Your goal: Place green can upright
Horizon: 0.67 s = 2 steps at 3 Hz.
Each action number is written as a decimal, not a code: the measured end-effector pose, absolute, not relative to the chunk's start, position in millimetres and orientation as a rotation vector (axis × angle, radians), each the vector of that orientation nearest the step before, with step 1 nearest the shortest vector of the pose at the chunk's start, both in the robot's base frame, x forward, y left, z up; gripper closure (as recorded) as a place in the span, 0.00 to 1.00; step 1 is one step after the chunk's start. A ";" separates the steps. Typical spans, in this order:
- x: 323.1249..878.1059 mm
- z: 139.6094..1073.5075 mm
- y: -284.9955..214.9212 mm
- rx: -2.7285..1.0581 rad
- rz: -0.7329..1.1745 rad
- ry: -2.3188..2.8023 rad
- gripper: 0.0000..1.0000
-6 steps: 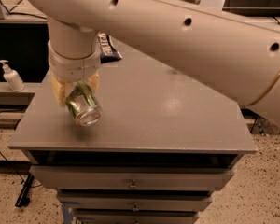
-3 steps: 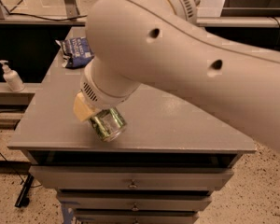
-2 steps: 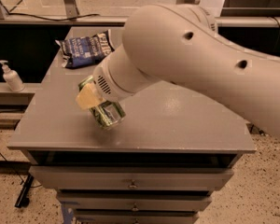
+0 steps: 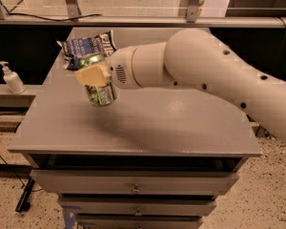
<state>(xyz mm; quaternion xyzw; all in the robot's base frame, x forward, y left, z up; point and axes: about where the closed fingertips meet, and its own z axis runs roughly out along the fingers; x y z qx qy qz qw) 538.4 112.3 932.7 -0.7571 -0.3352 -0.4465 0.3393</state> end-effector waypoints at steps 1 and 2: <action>534.3 929.8 126.9 -1.891 -1.187 -0.945 1.00; 522.4 919.5 122.9 -1.868 -1.229 -0.973 1.00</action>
Offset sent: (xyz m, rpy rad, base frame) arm -0.0451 -0.0026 -0.0138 0.0264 -0.2385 0.0937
